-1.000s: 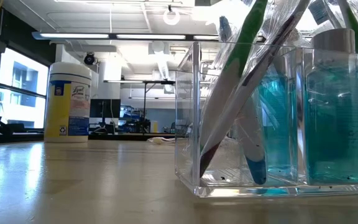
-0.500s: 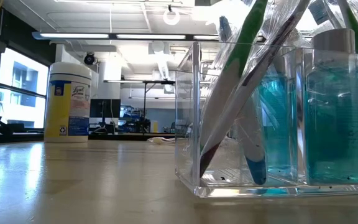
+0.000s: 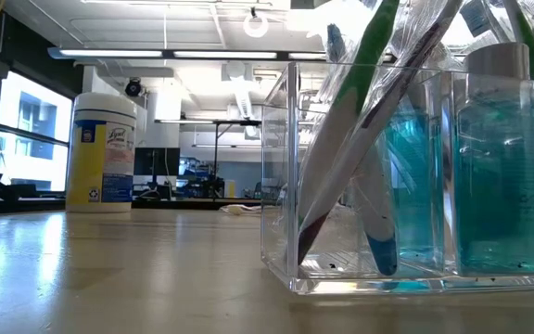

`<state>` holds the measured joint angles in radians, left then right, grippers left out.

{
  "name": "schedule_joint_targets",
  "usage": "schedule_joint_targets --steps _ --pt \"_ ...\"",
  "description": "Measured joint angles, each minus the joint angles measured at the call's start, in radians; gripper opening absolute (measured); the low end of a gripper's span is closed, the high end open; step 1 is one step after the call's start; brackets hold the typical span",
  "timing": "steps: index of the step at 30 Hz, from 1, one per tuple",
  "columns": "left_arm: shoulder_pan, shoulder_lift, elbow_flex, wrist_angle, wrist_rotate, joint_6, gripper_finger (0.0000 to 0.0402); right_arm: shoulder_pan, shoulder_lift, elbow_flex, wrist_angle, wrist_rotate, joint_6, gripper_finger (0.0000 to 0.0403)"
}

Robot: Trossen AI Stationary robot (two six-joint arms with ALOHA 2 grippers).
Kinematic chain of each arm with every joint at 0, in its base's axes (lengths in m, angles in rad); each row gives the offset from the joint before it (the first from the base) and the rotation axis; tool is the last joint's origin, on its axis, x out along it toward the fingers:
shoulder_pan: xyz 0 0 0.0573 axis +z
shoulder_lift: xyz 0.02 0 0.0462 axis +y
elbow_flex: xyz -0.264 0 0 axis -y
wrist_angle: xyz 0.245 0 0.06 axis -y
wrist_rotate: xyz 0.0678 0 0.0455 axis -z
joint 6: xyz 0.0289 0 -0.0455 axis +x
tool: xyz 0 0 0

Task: Pick & Place toothbrushing station
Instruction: Put the left purple toothbrush into the transparent bin

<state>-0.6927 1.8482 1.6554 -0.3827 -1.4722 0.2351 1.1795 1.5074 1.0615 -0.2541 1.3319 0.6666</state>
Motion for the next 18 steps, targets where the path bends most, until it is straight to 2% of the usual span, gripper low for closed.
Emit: schedule_joint_targets --steps 3,5,7,9,12,18 --pt "0.051 -0.059 0.0 -0.339 0.257 -0.381 0.0184 -0.014 0.013 0.0 -0.139 0.008 0.171 0.0013" --pt "0.092 -0.095 0.0 -0.535 0.388 -0.583 0.0171 -0.028 0.028 0.0 -0.198 0.02 0.235 0.0013" --pt "0.131 -0.118 0.0 -0.696 0.451 -0.761 0.0158 -0.048 0.035 0.0 -0.213 0.023 0.257 0.0013" --pt "0.158 -0.124 0.0 -0.815 0.464 -0.902 0.0147 -0.072 0.04 0.0 -0.212 0.013 0.256 0.0013" --pt "0.182 -0.125 0.0 -0.908 0.505 -0.989 0.0135 -0.111 0.056 0.0 -0.202 -0.033 0.272 0.0013" --pt "0.189 -0.113 0.0 -0.911 0.563 -1.002 0.0129 -0.172 0.121 0.0 -0.168 -0.081 0.336 0.0013"
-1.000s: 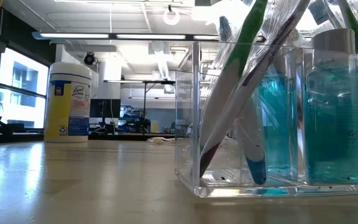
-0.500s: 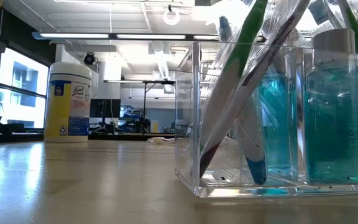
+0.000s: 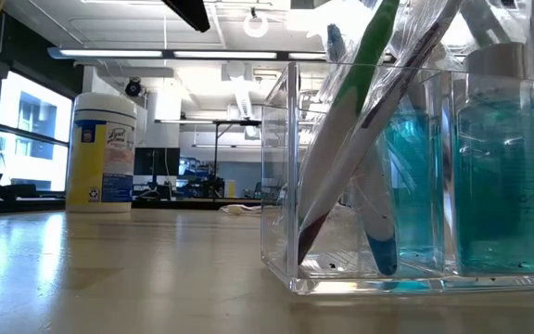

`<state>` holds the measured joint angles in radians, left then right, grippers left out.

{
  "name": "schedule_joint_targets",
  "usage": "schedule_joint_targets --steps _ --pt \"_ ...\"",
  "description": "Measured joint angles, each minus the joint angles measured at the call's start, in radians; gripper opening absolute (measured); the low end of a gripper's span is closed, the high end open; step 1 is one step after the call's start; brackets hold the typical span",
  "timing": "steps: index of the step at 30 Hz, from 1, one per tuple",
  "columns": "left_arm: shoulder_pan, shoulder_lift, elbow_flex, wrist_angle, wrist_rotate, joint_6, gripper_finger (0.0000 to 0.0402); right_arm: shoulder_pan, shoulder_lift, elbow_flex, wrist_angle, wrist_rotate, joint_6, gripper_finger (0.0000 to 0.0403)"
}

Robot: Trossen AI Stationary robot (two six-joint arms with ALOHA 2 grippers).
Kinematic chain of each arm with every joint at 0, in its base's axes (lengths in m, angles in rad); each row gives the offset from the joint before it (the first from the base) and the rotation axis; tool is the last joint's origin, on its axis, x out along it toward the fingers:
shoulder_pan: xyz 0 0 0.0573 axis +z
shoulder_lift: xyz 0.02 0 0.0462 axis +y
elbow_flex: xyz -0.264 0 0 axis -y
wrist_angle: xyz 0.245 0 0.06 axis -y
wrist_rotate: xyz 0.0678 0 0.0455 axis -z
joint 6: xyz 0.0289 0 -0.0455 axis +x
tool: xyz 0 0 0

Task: Pick & Place toothbrushing station
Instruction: Put the left purple toothbrush into the transparent bin

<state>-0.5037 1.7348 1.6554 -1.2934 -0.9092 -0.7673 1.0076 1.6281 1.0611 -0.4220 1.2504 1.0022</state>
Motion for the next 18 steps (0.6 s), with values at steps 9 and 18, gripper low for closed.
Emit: schedule_joint_targets --steps 9,18 --pt "0.0 0.0 0.0 -0.044 0.056 -0.071 0.0129 -0.049 0.067 0.0 0.0 -0.098 0.072 0.0013" --pt "-0.001 0.0 -0.049 -0.046 0.085 -0.132 0.0129 -0.048 0.08 0.0 -0.106 -0.185 0.229 0.0013"
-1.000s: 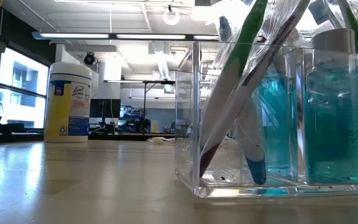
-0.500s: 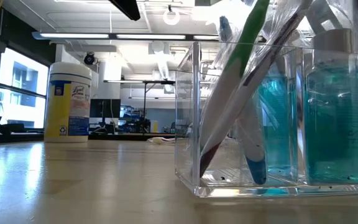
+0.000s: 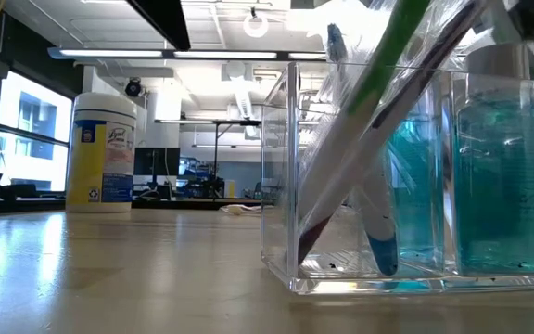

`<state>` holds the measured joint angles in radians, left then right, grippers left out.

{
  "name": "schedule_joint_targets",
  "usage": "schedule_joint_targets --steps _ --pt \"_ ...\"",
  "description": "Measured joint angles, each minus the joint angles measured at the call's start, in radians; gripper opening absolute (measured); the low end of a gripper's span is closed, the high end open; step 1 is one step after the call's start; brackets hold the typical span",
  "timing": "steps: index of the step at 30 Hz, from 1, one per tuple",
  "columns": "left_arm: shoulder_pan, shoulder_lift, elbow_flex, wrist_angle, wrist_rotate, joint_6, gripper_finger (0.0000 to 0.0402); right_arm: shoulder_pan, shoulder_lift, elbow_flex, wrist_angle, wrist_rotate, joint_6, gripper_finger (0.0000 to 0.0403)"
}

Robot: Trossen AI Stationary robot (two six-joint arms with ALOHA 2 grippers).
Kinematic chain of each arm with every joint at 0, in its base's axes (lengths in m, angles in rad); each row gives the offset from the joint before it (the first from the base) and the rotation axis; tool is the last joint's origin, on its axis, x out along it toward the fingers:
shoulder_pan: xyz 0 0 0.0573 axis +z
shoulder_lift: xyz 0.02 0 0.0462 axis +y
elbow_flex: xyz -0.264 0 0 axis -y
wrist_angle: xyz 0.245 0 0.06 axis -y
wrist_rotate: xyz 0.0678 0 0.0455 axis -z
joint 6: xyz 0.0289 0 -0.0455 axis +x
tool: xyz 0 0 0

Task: Pick & Place toothbrushing station
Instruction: Put the left purple toothbrush into the transparent bin

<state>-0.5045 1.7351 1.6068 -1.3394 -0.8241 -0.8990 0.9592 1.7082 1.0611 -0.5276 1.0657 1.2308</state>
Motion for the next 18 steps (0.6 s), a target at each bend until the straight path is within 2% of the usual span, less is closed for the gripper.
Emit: schedule_joint_targets --steps 7,14,18 --pt "0.0 0.0 -0.031 0.029 0.011 0.008 0.0129 -0.012 0.001 0.0 -0.021 -0.043 0.042 0.0013" --pt "0.0 0.0 -0.031 0.035 0.142 0.156 0.0129 -0.039 0.001 0.0 -0.017 -0.109 0.056 0.0028" --pt "0.0 0.0 -0.031 0.04 0.216 0.162 0.0129 -0.043 0.001 0.0 -0.016 -0.146 0.056 0.0043"
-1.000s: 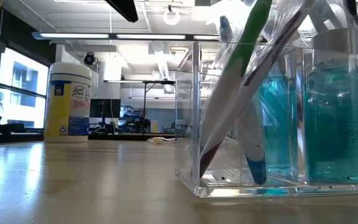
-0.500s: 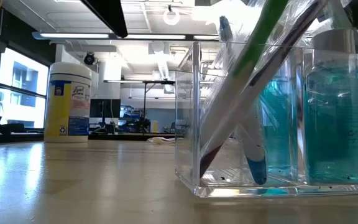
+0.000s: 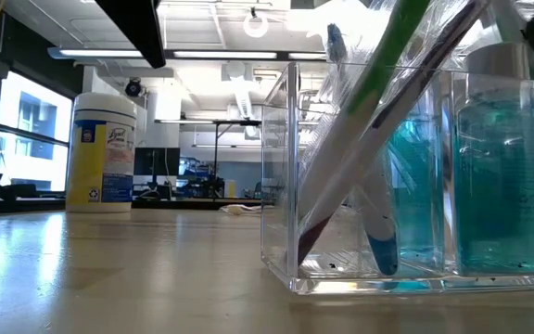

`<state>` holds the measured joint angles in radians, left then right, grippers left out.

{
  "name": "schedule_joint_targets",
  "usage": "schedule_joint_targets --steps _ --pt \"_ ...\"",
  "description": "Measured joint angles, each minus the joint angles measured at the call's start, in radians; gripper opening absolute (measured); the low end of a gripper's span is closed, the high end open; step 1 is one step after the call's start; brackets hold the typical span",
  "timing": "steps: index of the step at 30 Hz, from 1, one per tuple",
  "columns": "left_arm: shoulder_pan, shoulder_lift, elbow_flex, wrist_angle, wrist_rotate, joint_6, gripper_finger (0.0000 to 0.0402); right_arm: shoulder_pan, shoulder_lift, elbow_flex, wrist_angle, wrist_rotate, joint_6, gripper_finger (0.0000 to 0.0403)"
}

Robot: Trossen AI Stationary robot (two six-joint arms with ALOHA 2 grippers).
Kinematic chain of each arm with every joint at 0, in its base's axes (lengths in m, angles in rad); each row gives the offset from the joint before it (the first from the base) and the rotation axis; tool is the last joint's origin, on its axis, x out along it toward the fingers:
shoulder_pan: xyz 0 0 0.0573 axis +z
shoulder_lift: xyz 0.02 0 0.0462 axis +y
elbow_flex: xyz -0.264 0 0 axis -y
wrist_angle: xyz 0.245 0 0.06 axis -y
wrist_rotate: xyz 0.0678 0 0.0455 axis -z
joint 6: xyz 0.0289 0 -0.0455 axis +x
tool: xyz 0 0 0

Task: Pick & Place toothbrushing station
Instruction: Put the left purple toothbrush into the transparent bin, then put the orange toothbrush into the transparent bin

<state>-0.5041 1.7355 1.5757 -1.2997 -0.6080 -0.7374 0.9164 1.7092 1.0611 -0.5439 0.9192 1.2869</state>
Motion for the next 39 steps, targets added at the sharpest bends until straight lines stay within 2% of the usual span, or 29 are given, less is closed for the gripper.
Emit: schedule_joint_targets --steps 5,14,18,23,34,39 --pt "0.0 0.0 0.0 0.005 0.011 0.0 0.0129 -0.008 0.0 0.0 0.008 -0.05 0.003 0.0079" --pt "0.0 0.0 0.0 0.021 0.015 0.0 0.0129 -0.015 -0.014 0.0 0.008 -0.115 -0.025 0.022" --pt "0.0 0.0 0.0 0.019 0.015 0.001 0.0129 -0.016 -0.039 0.0 0.008 -0.136 -0.058 0.0261" --pt "0.0 0.0 0.0 0.019 0.015 0.001 0.0129 -0.011 -0.083 0.0 0.008 -0.143 -0.061 0.0271" --pt "0.0 0.0 0.0 0.046 0.062 0.001 0.0129 0.011 -0.174 0.0 0.009 -0.264 -0.08 0.0258" --pt "0.0 0.0 0.0 0.044 0.067 0.079 0.0129 0.033 -0.221 0.0 0.009 -0.293 -0.1 0.0258"
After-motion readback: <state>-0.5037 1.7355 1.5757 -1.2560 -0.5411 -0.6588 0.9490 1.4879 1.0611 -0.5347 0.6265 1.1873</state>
